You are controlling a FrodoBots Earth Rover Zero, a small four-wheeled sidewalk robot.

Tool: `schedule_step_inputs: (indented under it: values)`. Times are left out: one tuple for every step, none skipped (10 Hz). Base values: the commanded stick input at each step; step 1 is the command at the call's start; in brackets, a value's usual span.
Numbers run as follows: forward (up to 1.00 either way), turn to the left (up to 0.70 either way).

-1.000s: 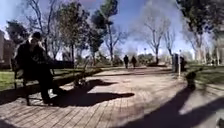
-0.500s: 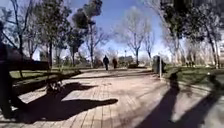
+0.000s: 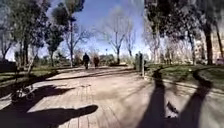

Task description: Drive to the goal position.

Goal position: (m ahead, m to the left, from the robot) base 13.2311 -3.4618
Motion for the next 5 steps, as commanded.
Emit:
schedule_step_inputs:
  values:
    - [0.7, 0.24]
    - [0.7, 0.35]
    - [0.7, 0.35]
    - [0.7, 0.31]
    - [0.7, 0.06]
